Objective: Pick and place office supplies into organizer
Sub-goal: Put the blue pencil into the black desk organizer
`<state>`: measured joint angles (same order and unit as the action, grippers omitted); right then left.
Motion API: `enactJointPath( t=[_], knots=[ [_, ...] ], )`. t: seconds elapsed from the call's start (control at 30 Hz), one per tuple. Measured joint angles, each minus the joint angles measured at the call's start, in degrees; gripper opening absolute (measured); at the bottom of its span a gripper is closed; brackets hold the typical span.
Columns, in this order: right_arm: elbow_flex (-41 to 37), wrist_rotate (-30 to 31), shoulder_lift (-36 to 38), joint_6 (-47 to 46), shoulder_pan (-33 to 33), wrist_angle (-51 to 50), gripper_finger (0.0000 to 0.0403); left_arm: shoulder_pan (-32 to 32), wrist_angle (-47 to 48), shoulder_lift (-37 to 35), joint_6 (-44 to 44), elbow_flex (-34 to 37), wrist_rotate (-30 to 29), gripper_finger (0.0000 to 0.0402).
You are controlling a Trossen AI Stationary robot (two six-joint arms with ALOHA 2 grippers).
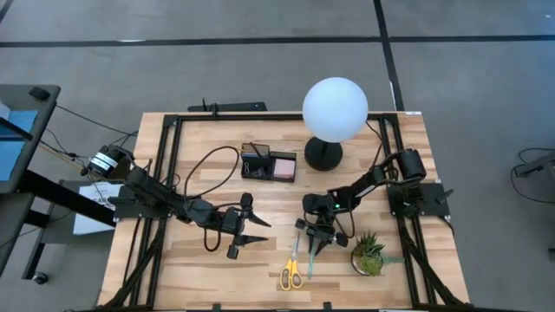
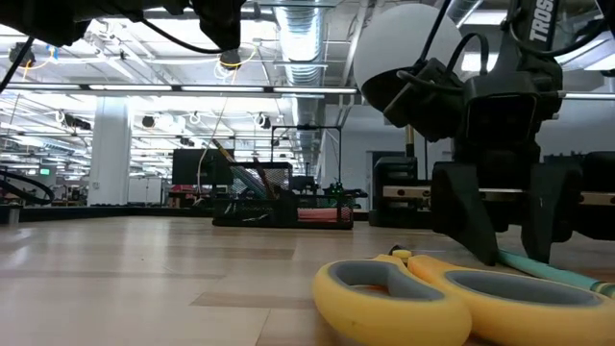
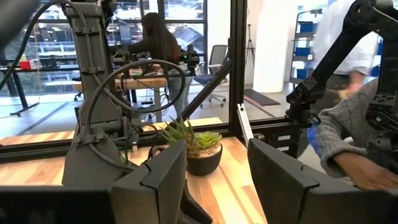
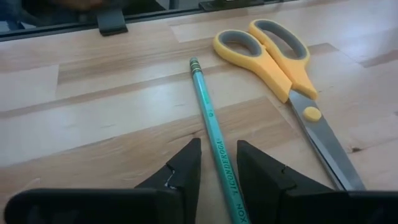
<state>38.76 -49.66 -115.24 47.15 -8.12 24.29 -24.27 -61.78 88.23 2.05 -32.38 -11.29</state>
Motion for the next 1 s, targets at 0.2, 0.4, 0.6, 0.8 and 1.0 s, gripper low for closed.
enactJointPath(
  t=[0.2, 0.4, 0.6, 0.8, 1.0],
  knots=[
    [-0.17, -0.07, -0.09, -0.29, -0.14, 1.03, 0.0095, 0.00, 0.99, 0.00, 0.00, 0.00, -0.07, 0.0167],
    [-0.24, -0.29, -0.09, 1.24, -0.58, 1.33, 0.0084, 0.00, 1.07, 0.00, 0.02, 0.00, -0.07, 0.0167],
    [-0.32, -0.82, -0.09, 2.53, -1.54, 1.49, 0.0032, 0.00, 1.07, 0.00, 0.00, 0.00, -0.07, 0.0167],
    [-0.26, -0.51, -0.09, 2.53, -1.73, 1.86, 0.0016, 0.00, 1.09, 0.00, 0.02, 0.00, -0.09, 0.0167],
    [-0.31, -2.33, -0.40, -4.28, -1.14, 4.49, 0.0015, 0.00, 1.11, 0.00, 0.02, 0.00, -0.09, 0.0167]
  ],
)
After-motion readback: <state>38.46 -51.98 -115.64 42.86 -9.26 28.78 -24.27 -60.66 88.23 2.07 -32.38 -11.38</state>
